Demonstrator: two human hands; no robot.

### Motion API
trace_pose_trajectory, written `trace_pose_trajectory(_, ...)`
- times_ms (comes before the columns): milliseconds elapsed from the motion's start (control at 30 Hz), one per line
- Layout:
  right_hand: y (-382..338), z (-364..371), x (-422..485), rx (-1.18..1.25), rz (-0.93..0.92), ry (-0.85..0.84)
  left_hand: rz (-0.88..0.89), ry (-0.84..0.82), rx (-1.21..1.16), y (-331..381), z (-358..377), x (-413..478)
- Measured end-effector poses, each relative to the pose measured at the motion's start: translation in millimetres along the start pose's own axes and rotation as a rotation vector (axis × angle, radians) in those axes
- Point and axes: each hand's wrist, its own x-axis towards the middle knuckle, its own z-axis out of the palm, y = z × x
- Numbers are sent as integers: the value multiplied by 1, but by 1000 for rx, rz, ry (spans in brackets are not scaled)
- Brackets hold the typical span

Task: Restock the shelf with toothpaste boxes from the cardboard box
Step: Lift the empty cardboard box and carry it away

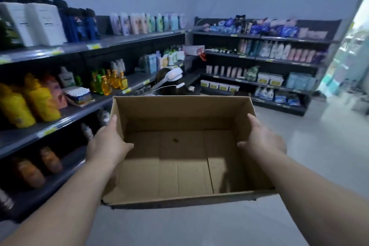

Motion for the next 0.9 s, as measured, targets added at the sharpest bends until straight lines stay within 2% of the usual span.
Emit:
trace_pose_trajectory(233, 142, -43, 38, -52, 199, 52, 215, -102, -19, 149, 73, -12)
trace_pose_trajectory(367, 199, -57, 60, -65, 318, 72, 328, -182, -35, 222, 109, -8)
trace_pose_trajectory(567, 257, -58, 102, -85, 470, 91, 473, -260, -61, 318, 164, 16)
trace_pose_trajectory(900, 306, -65, 201, -116, 732, 153, 725, -319, -125, 480, 245, 91)
